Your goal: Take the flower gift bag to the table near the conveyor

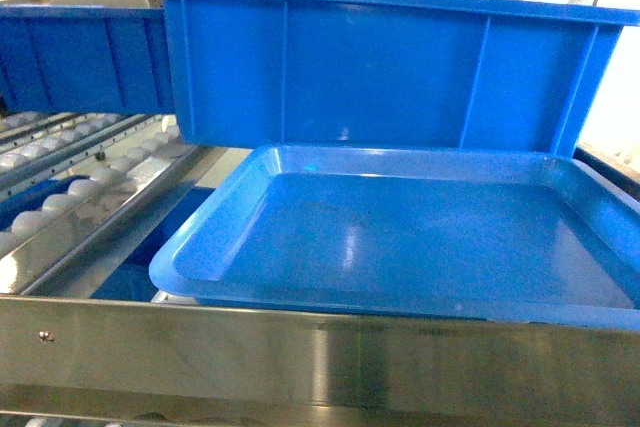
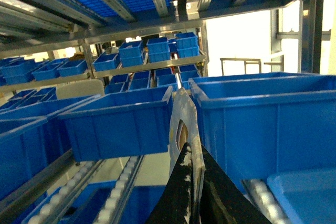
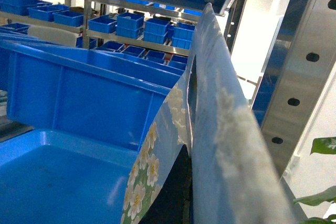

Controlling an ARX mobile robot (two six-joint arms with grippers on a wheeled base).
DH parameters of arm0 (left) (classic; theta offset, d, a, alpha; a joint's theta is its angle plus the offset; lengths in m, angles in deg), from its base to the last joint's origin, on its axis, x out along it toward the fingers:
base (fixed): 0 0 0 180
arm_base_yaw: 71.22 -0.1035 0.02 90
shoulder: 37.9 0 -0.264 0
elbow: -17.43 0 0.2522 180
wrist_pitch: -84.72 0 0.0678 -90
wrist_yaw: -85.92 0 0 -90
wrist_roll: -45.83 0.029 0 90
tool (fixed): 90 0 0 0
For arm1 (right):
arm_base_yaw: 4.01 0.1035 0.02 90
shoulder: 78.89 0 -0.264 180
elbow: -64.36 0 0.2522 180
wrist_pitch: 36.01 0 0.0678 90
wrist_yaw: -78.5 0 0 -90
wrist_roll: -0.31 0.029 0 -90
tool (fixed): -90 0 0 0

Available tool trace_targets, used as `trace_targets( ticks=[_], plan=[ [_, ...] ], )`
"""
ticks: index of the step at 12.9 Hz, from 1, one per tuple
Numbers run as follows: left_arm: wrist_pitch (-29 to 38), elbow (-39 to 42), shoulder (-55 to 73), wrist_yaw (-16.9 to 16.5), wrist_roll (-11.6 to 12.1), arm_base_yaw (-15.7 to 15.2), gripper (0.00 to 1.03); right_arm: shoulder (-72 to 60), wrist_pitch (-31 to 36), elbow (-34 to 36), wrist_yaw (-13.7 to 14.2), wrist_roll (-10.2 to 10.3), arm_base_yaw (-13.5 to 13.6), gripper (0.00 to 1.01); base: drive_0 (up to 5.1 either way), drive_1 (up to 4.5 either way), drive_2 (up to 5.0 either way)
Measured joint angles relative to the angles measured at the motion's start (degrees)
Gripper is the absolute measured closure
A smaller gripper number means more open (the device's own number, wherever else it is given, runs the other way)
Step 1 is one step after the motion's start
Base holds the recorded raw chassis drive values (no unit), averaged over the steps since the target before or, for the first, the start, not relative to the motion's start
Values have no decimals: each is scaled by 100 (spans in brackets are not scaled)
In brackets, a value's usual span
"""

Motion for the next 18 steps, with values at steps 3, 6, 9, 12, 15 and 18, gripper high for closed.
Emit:
trace_targets(
  ticks=[3, 6, 9, 12, 15, 18],
  plan=[
    [-208, 142, -890, -629, -142, -503, 101, -4, 2, 0, 0, -2, 0, 99, -166, 83, 83],
    [-262, 142, -811, -669, -162, -492, 101, 22, -15, 0, 17, -4, 0, 99, -490, 247, 247],
    [-258, 142, -817, -643, -162, -494, 101, 31, 15, 0, 17, -4, 0, 99, -489, 152, 332],
    [-260, 142, -815, -647, -162, -492, 101, 28, 2, 0, 15, -4, 0, 99, -493, 146, 331],
    [-260, 142, -815, -645, -162, -492, 101, 24, 9, 0, 11, -4, 0, 99, -479, 128, 353],
    [-258, 142, -811, -645, -162, -492, 101, 31, 9, 0, 13, -4, 0, 99, -468, 92, 380]
  ],
)
